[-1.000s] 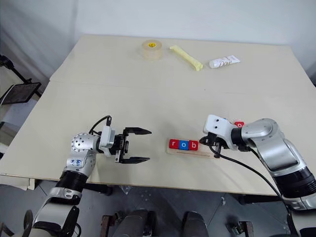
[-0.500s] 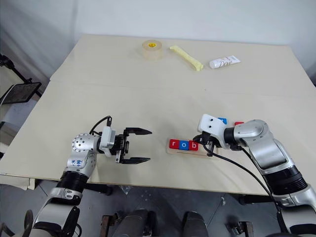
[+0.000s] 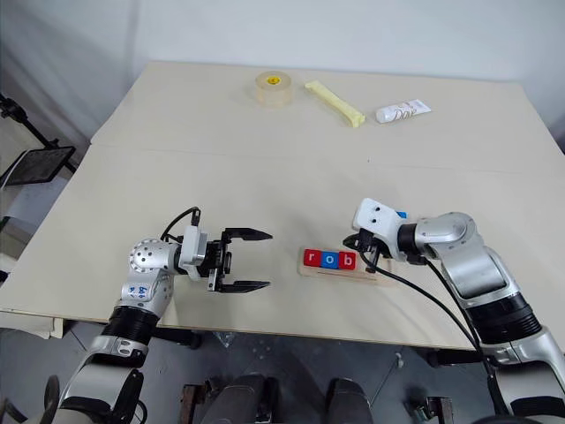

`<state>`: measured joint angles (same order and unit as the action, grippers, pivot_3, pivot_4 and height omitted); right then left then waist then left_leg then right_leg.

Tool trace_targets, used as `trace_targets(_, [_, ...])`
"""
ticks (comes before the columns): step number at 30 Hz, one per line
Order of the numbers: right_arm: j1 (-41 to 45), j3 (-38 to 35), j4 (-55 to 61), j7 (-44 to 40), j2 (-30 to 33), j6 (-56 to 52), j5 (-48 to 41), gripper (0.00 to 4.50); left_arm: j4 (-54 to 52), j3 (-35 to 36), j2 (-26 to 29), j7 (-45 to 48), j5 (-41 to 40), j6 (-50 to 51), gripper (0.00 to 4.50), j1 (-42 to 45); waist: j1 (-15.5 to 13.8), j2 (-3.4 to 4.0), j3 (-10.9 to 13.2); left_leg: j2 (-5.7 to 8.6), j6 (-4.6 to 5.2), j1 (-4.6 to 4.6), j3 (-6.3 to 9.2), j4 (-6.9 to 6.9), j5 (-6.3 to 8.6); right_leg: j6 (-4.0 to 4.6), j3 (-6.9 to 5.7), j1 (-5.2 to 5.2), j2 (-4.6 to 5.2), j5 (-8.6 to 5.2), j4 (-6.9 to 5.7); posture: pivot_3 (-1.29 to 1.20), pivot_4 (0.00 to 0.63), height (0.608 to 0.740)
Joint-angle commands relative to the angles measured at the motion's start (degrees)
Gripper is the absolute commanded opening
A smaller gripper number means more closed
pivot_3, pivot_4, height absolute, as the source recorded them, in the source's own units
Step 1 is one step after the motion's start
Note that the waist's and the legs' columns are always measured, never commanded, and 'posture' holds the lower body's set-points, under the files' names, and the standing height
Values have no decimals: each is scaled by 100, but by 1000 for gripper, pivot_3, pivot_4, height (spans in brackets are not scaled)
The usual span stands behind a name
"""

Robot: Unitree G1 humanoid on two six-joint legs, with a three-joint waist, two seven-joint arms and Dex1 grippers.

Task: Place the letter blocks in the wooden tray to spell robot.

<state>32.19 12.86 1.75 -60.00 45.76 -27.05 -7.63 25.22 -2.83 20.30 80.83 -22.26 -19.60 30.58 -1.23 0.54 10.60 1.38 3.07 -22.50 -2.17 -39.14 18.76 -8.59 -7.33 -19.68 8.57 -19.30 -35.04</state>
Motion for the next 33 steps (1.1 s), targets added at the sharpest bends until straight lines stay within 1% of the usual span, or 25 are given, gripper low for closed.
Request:
trace_targets(1, [-96, -140, 319, -197, 90, -13, -139, 41, -58, 11, -17, -4, -8, -86, 4500, 24, 2, 0, 0, 0, 0, 0, 0, 0, 0, 0, 0, 0, 0, 0, 0, 0, 150, 740])
trace_targets(5, [-177, -162, 491, -273, 97, -106, -194, 41, -55, 11, -24, -13, -3, -80, 4500, 30, 3, 0, 0, 0, 0, 0, -1, 0, 0, 0, 0, 0, 0, 0, 0, 0, 150, 740])
trace_targets(13, [-97, -315, 393, -58, 55, -63, -121, 41, 19, 11, -63, -35, 17, -126, 4500, 61, 0, 0, 0, 0, 0, 0, -1, 0, 0, 0, 0, 0, 0, 0, -1, 0, 150, 740])
trace_targets(16, [-113, -669, 559, 18, 116, -91, -311, 41, 19, 6, -73, -26, 11, -132, 4500, 52, -1, 0, 0, 0, 0, 0, -1, 0, 0, 0, 0, 0, 0, 0, 0, 0, 150, 740])
trace_targets(19, [-547, -1261, 842, -106, 337, -78, -641, 41, -32, -9, -79, -20, 0, -91, 4500, 43, -28, 0, 0, 0, 0, 0, 0, 0, 0, 0, 0, 0, 0, 0, 0, 0, 150, 740])
trace_targets(22, [-1088, -1752, 1026, -166, 514, -20, -844, 533, -7, 1, -76, 6, -9, -93, 4500, 41, -34, -2, 1, 3, 1, -1, 10, 2, 1, 0, -7, 6, 1, 0, 1, 0, 150, 740])
trace_targets(23, [-1266, -1904, 1066, -183, 574, -3, -892, 788, 6, 5, -74, 14, -11, -95, 4500, 42, -41, -2, 1, 3, 2, -1, 9, 1, 1, 0, -7, 7, 1, 0, 1, 0, 150, 740])
trace_targets(24, [-1498, -2169, 1084, -231, 642, -112, -1051, 1183, 22, 8, -71, 21, -14, -86, 4500, 45, -34, -3, 1, 3, 2, -1, 10, 2, 1, 0, -9, 8, 1, 0, 1, 0, 150, 740])
trace_targets(26, [-1878, -2730, 1015, -234, 689, -252, -1334, 1794, 78, 25, -73, 52, -33, -96, 4500, 60, -29, -3, 1, 3, 2, -1, 5, 3, 1, 0, -7, 7, 2, 0, 4, 0, 150, 740])
trace_targets(28, [-2275, -3267, 807, -226, 743, -26, -1368, 2561, 199, 17, -43, 100, 4, -109, 4500, 88, -28, -3, 1, 2, 2, 1, 2, 3, 1, 0, -7, 9, 2, 0, 5, 0, 150, 740])
trace_targets(30, [-2561, -3636, 643, -252, 775, 111, -1406, 3156, 265, 19, -43, 119, 11, -100, 4500, 114, -28, -3, 1, 1, 2, 5, 0, 3, 1, 0, -6, 12, 1, 0, 4, 0, 150, 740])
trace_targets(33, [-3035, -4231, 359, -347, 764, 265, -1535, 4206, 364, 19, -63, 179, -4, -106, 4500, 181, -27, -3, 1, 0, 2, 7, -2, 3, 1, 0, -6, 13, 1, 0, 3, 0, 150, 740])
